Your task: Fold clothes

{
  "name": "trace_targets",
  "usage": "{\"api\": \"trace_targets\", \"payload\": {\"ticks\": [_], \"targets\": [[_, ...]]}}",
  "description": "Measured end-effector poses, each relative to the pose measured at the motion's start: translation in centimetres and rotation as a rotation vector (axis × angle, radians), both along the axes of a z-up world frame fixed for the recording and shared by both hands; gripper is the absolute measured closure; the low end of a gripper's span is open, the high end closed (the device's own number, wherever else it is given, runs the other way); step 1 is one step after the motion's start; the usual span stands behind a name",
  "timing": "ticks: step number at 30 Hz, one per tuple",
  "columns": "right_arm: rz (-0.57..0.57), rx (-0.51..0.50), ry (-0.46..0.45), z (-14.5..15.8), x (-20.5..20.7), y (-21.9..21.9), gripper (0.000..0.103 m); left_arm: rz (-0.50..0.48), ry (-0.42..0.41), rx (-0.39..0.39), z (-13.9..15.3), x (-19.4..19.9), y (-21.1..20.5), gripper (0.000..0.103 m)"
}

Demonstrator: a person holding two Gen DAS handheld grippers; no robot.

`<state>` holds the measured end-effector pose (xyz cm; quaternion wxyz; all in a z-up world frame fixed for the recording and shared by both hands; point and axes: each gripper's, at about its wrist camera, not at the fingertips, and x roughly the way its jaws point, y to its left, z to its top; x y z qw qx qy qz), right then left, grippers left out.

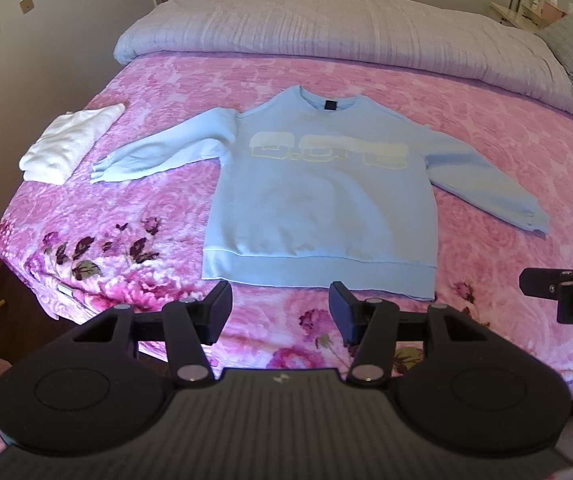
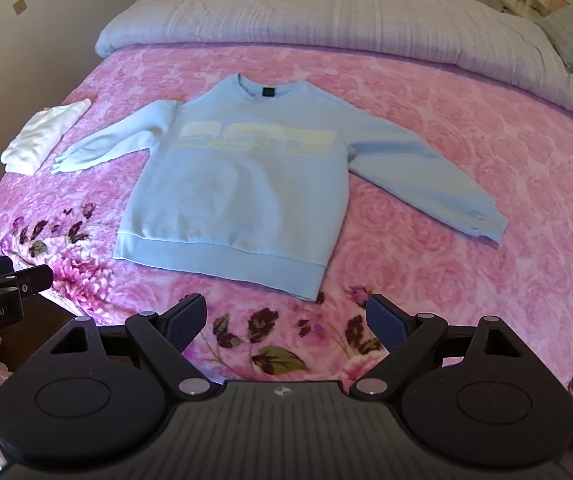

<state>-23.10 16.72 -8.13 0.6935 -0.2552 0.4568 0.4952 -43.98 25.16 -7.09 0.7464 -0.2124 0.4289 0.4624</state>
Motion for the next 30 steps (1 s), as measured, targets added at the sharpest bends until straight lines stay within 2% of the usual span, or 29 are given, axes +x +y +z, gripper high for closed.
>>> {"api": "trace_targets", "payload": {"ticks": [8, 15, 21, 27, 30], "targets": [[0.014, 0.003, 0.008, -0.5, 0.4, 2.3, 0.014, 0.023, 0.003, -0.003, -0.6, 0.2, 2.0, 0.052], [-0.02, -0.008, 0.032, -2.1, 1.7, 5.3, 0.014, 0.06, -0.027, -0.068, -3.3, -0.9, 6.7, 0.049], [-0.129, -0.012, 0.092, -5.6, 3.8, 10.9, 0.014, 0.118, -0.071, -0.151, -7.8, -3.5, 16.1, 0.046], [-0.269, -0.029, 0.13, -11.6, 4.6, 18.0, 0.014, 0.193, -0.166, -0.257, -14.6, -5.8, 29.8, 0.045], [-0.339, -0.038, 0.149, -14.7, 5.0, 21.5, 0.014, 0.254, -0.201, -0.284, -17.7, -7.2, 36.4, 0.044]]}}
